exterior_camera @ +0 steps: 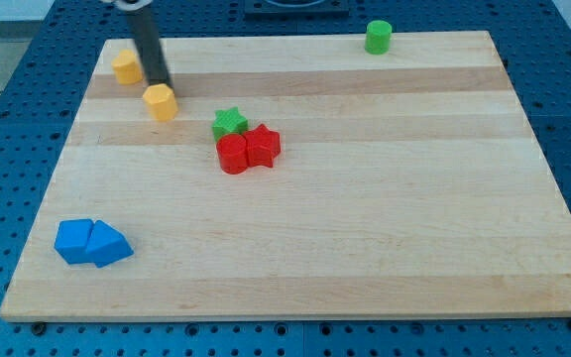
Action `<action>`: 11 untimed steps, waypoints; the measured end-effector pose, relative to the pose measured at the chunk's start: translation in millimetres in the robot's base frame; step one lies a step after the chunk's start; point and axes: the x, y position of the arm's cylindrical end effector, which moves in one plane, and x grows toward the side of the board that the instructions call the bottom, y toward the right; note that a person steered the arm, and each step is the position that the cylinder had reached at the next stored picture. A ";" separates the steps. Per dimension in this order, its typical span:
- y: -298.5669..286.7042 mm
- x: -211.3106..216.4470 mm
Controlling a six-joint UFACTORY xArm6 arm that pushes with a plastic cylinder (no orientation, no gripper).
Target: Slide the yellow hexagon to the top left side of the red circle
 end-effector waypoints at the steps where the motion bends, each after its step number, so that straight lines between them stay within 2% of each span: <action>1: -12.6 22.1; 2: -4.4 44.1; 3: 21.2 28.8; 4: 13.6 18.6; 5: 55.9 60.5; 7: 76.6 68.5; 8: 49.0 45.0; 9: 6.9 1.9; 11: 20.0 -56.8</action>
